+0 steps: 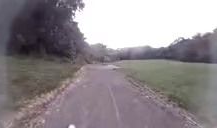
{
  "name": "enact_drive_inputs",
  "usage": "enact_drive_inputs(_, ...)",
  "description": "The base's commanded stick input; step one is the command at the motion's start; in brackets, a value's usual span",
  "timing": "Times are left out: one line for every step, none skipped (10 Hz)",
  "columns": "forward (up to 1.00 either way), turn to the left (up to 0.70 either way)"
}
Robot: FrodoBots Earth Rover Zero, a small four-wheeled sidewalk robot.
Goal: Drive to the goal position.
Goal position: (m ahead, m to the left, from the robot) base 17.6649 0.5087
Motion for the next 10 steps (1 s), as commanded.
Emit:
enact_drive_inputs(0.85,0.0)
enact_drive_inputs(0.85,0.0)
enact_drive_inputs(0.85,0.0)
enact_drive_inputs(0.85,0.0)
enact_drive_inputs(0.85,0.0)
enact_drive_inputs(0.85,0.0)
enact_drive_inputs(0.85,0.0)
enact_drive_inputs(0.85,0.0)
enact_drive_inputs(0.85,0.0)
enact_drive_inputs(0.85,0.0)
